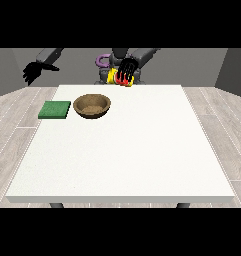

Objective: Pick the cup and pour the ball into the bowl, then pick the bowl and place it on the pad

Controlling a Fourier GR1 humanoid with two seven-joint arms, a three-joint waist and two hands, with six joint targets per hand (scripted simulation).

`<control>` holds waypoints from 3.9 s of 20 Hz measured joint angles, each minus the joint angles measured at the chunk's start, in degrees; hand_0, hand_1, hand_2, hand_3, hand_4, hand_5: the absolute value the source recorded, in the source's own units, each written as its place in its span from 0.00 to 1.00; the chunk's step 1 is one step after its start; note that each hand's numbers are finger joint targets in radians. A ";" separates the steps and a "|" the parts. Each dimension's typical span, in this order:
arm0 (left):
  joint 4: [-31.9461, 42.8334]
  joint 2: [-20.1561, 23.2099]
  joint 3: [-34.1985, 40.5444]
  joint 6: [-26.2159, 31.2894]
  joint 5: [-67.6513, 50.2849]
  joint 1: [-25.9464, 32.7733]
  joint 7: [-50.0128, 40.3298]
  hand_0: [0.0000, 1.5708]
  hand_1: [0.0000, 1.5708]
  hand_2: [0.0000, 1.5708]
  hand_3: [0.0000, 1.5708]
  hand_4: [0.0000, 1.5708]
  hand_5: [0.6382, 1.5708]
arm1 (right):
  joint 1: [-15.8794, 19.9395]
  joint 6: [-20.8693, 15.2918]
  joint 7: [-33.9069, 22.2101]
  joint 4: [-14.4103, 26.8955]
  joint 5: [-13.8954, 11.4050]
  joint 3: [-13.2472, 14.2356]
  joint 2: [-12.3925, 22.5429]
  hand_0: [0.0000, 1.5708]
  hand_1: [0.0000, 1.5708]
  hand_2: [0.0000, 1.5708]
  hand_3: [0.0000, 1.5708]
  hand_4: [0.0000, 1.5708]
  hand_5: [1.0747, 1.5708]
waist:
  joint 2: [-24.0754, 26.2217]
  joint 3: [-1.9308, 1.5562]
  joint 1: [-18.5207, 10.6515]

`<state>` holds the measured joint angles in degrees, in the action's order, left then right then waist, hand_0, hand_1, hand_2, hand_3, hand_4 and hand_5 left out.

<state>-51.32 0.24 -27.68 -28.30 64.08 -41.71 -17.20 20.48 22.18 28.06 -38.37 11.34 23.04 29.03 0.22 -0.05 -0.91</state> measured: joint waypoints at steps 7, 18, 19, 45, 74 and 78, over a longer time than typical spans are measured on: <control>-0.82 -0.19 -6.03 3.49 8.59 -2.59 -6.10 0.18 0.18 1.00 1.00 0.55 1.00 | 4.70 -2.81 -1.50 0.66 -0.78 -1.16 -1.34 0.00 0.00 0.00 0.19 0.00 0.91 | -1.80 0.02 0.34; -0.30 -0.23 -14.38 13.35 16.68 -3.47 -6.97 0.00 0.00 1.00 1.00 0.79 0.80 | 8.64 -3.66 -3.15 0.77 -0.68 -2.80 -3.98 0.00 0.00 0.00 0.10 0.00 0.90 | -2.99 0.03 2.96; -0.37 -0.24 -15.46 14.64 17.94 -4.35 -7.23 0.39 0.39 1.00 1.00 0.78 0.80 | 9.12 -3.71 -3.11 1.06 -0.58 -2.63 -3.80 0.00 0.00 0.00 0.05 0.00 0.89 | -3.35 0.01 2.89; -15.60 3.25 5.21 16.01 8.56 -4.63 3.77 0.55 0.55 1.00 0.99 0.59 0.98 | 7.04 -2.20 -4.27 6.13 3.52 1.76 0.20 0.00 0.00 0.00 0.00 0.26 0.97 | -5.25 0.22 -9.23; -16.14 0.30 26.89 16.59 -45.90 8.06 29.14 0.00 0.00 0.00 0.00 0.00 0.98 | 12.41 -5.47 -5.54 5.57 2.93 -3.50 -9.31 0.00 0.00 0.00 0.00 0.17 0.96 | -14.23 0.03 -4.46; -19.05 0.38 26.08 17.51 -46.05 6.79 26.99 0.00 0.00 0.00 0.00 0.00 0.98 | 12.78 -5.36 -1.34 7.65 3.00 -2.79 -9.20 0.00 0.00 0.00 0.00 0.09 0.92 | -15.56 0.61 -5.75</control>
<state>-70.36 0.62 -1.60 -10.79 18.02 -34.91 9.79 33.26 16.82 26.72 -30.72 14.34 20.25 19.83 -15.33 0.55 -6.66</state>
